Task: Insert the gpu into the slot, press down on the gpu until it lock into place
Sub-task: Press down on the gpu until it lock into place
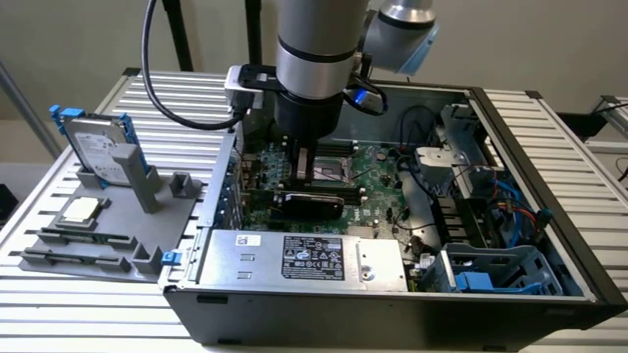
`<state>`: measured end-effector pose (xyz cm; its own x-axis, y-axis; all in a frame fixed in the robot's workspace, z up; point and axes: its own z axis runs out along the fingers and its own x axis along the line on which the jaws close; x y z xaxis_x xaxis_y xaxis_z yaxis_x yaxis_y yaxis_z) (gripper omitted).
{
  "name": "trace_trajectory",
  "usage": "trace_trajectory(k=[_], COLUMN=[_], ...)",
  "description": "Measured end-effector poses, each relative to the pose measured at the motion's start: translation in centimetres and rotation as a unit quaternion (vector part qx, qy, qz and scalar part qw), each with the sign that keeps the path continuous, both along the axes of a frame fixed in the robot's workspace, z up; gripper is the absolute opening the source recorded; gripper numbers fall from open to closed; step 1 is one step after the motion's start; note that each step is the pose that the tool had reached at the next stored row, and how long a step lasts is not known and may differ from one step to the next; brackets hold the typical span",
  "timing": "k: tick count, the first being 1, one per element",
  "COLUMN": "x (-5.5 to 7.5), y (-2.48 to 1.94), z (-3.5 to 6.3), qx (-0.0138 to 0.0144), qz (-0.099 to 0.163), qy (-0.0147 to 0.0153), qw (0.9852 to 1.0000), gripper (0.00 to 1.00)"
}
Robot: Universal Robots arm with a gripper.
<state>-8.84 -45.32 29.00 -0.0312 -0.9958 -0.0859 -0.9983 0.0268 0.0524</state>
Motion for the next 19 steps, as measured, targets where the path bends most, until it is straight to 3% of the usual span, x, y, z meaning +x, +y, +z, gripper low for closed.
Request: trace_trajectory(k=[8, 19], x=[0.0, -0.1], y=[0.08, 0.39], z=[-1.38, -1.96], qx=[0.0, -0.0001], qz=[0.002, 0.003], qy=[0.0, 0.0], qw=[1.0, 1.0], gripper=[0.11, 0.11])
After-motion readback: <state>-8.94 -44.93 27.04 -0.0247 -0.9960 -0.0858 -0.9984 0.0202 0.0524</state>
